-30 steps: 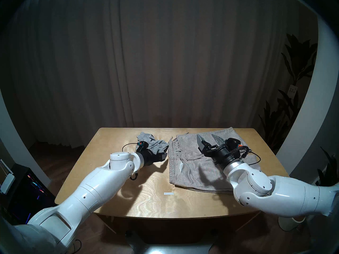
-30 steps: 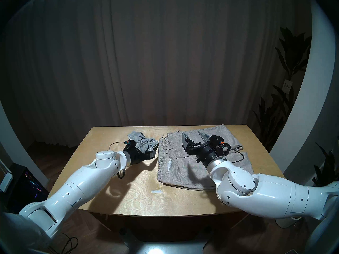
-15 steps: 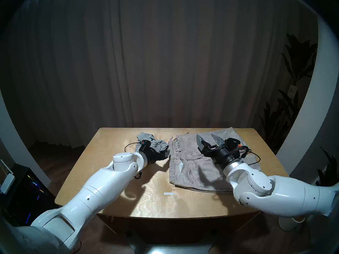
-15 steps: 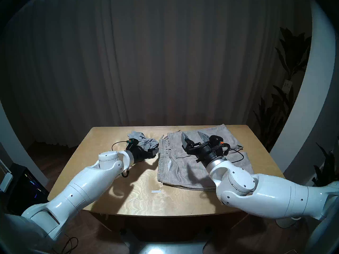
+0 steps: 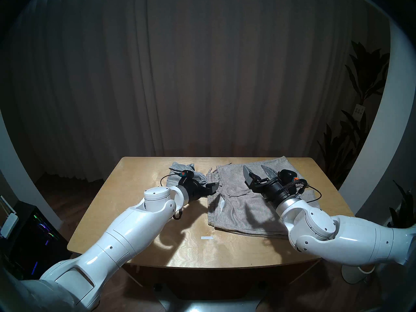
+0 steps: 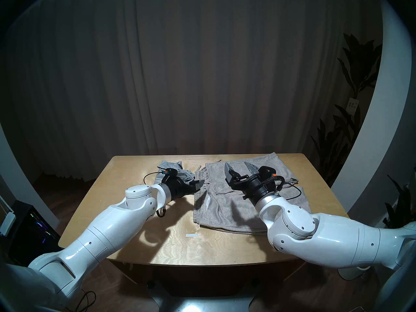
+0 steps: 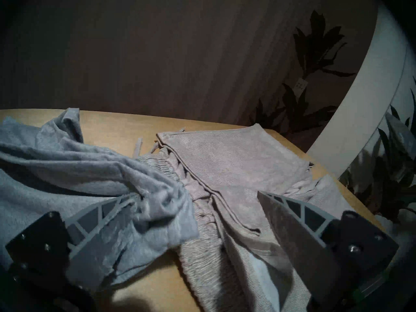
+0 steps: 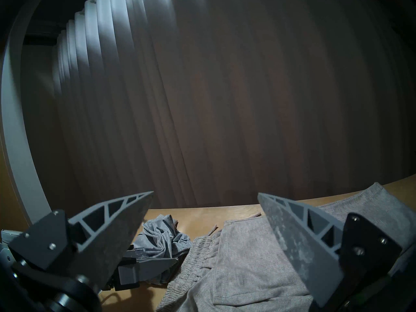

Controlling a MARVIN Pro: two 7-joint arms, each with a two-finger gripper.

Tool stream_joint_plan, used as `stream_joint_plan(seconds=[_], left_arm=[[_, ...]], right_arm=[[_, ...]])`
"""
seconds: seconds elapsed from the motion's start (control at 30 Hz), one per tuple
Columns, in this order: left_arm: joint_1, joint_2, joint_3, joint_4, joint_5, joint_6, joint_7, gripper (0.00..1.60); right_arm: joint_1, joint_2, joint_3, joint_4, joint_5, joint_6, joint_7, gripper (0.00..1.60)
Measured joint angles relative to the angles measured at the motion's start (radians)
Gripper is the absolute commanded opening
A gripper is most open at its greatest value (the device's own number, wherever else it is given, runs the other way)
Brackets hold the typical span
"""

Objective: Fold pants twice and stack them

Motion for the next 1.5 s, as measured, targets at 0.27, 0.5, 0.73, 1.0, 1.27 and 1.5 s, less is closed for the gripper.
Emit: stream_joint_plan(seconds=[0.27,0.5,0.73,1.0,1.27,1.5], left_arm=[[0.021,0.005,0.009,-0.012,-0.017,0.011,-0.006,1.60],[0.065,-0.015,-0.026,-0.042,-0.065,-0.004,0.056,1.60],[0.095,-0.057,-0.133,-0.078,-0.194,-0.038,0.146,1.60],[0.095,-0.109,-0.276,-0.101,-0.373,-0.069,0.267,1.60],[0.061,-0.161,-0.416,-0.032,-0.586,-0.052,0.369,1.60],[0.004,-0.183,-0.515,0.082,-0.769,0.055,0.456,1.60]], right_arm=[[0.001,0.002,0.000,0.005,0.011,-0.002,0.006,1.60],[0.003,0.001,0.000,0.011,0.019,-0.002,0.012,1.60],[0.004,-0.004,-0.001,0.016,0.023,-0.001,0.016,1.60],[0.008,-0.016,-0.004,0.022,0.023,0.002,0.022,1.60],[0.016,-0.030,-0.004,0.022,0.017,0.005,0.028,1.60],[0.021,-0.038,-0.006,0.023,0.012,0.015,0.031,1.60]])
